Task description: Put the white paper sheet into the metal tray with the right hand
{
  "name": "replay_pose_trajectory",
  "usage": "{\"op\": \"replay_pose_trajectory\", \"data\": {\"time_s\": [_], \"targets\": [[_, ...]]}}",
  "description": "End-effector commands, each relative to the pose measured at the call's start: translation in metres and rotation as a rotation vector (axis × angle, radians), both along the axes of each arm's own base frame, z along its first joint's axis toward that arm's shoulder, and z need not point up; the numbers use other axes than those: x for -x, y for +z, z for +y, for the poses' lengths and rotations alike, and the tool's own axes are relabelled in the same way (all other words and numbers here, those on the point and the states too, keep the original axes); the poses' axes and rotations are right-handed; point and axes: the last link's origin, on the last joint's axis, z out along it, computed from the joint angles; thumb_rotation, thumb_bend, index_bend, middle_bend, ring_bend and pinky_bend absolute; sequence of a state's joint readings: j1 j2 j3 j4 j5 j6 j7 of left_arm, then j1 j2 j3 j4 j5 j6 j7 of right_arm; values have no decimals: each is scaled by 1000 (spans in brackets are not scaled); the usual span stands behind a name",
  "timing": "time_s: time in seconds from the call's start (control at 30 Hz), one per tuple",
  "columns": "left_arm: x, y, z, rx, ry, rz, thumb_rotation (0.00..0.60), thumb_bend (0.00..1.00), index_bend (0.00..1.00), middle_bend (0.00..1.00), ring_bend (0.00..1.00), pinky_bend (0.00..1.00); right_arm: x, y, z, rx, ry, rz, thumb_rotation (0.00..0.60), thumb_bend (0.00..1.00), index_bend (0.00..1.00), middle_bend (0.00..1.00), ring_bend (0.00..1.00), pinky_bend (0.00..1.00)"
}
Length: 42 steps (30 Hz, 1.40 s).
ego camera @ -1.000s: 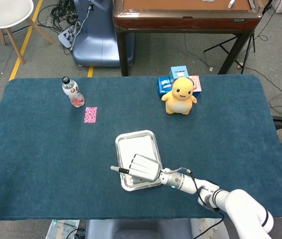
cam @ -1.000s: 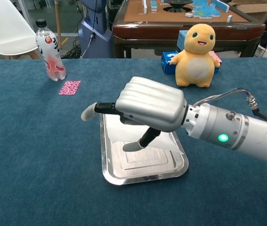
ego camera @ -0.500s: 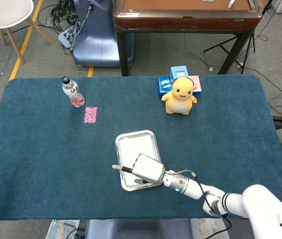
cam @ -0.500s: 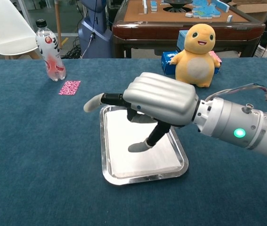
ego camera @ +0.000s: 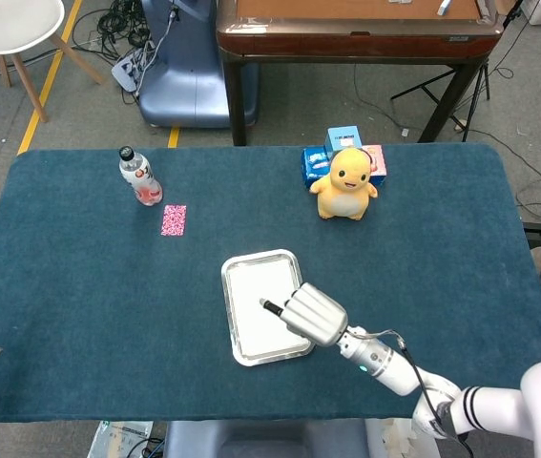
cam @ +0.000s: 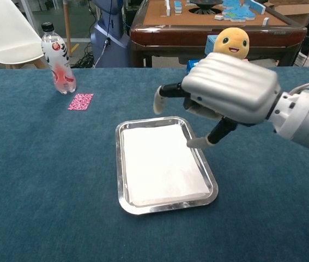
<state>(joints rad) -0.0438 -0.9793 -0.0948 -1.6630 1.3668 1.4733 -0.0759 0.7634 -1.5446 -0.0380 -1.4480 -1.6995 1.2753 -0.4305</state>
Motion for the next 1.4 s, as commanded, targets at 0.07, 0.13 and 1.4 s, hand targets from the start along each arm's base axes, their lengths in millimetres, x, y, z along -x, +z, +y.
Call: {"op": "replay_pose_trajectory", "data": {"time_s": [0.07, 0.13, 1.4], "targets": [[-1, -3, 0, 9, 1, 4, 600, 88, 346, 379, 370, 571, 21, 44, 11, 161, -155, 70, 600, 0, 405, 783, 820, 1000], [-1, -4, 1, 14, 1, 5, 600, 88, 346, 379, 370, 571, 26, 56, 15, 198, -196, 90, 600, 0, 406, 728, 769, 986], [-12, -23, 1, 60, -35, 54, 600, 88, 347, 379, 369, 571, 186, 183, 90, 539, -798, -84, 600, 0, 409, 440, 361, 416]]}}
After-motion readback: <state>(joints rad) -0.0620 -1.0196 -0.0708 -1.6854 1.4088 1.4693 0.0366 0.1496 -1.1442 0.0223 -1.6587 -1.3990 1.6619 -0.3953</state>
